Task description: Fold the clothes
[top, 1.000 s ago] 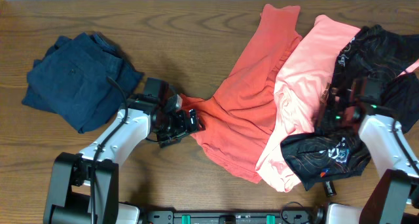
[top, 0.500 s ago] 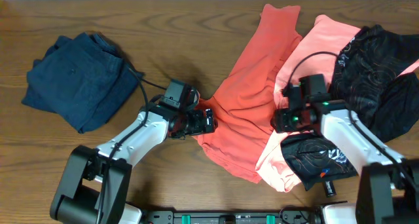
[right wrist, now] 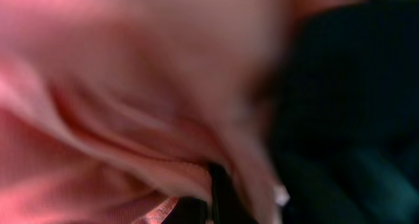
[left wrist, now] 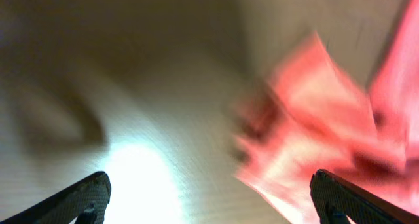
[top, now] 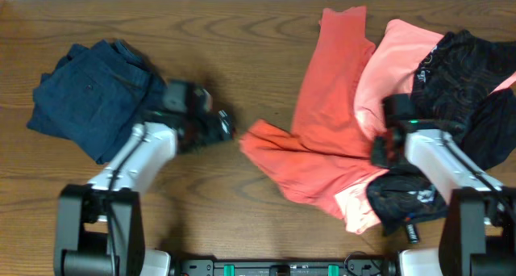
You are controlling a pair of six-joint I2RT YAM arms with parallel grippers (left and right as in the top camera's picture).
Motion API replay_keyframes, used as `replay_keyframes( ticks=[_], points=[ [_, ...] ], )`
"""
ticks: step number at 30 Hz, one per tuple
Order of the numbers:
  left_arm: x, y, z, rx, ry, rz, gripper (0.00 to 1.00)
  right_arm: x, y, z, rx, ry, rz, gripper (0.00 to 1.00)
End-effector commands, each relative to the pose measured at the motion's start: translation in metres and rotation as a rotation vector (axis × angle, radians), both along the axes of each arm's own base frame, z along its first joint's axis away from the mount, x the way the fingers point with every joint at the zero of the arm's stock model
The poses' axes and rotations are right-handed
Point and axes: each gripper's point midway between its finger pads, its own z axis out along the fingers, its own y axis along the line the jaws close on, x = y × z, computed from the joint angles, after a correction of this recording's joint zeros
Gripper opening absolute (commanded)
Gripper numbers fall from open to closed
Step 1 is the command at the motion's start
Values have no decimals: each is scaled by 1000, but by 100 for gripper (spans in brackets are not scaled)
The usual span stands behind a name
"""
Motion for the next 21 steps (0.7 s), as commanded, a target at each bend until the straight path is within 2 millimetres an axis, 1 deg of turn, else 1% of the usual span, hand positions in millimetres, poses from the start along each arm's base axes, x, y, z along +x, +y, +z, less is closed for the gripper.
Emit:
replay_keyframes(
  ticks=[1, 2, 3, 4, 5, 6, 9, 13, 16, 18, 21],
  points=[
    [50, 40, 62, 28, -184, 72, 98, 6, -68, 35, -156, -100, -203, 3],
    [55, 45, 72, 9, -198, 85, 98, 6, -72, 35, -110, -105, -210, 3],
    [57, 43, 81, -29, -203, 79, 98, 6, -70, 33, -45, -111, -204, 3],
    [55, 36, 87, -83, -198, 59, 98, 7, -68, 31, 14, -115, -203, 1],
    [51, 28, 90, -128, -183, 38, 98, 6, -65, 29, 57, -118, -208, 1],
    [42, 17, 90, -178, -151, 10, 98, 6, -62, 28, 91, -121, -214, 1],
    [11, -12, 80, -235, -28, -58, 98, 7, -57, 27, 116, -121, -190, 1],
    [-34, -53, 62, -231, 117, -168, 98, 6, -52, 27, 115, -106, -159, 2],
    [-63, -84, 52, -226, 192, -239, 98, 5, -52, 27, 113, -102, -159, 2],
    [-80, -103, 46, -223, 229, -271, 98, 5, -52, 26, 114, -99, -159, 2],
    [-96, -127, 36, -204, 261, -277, 98, 3, -51, 26, 115, -92, -160, 4]
  ],
)
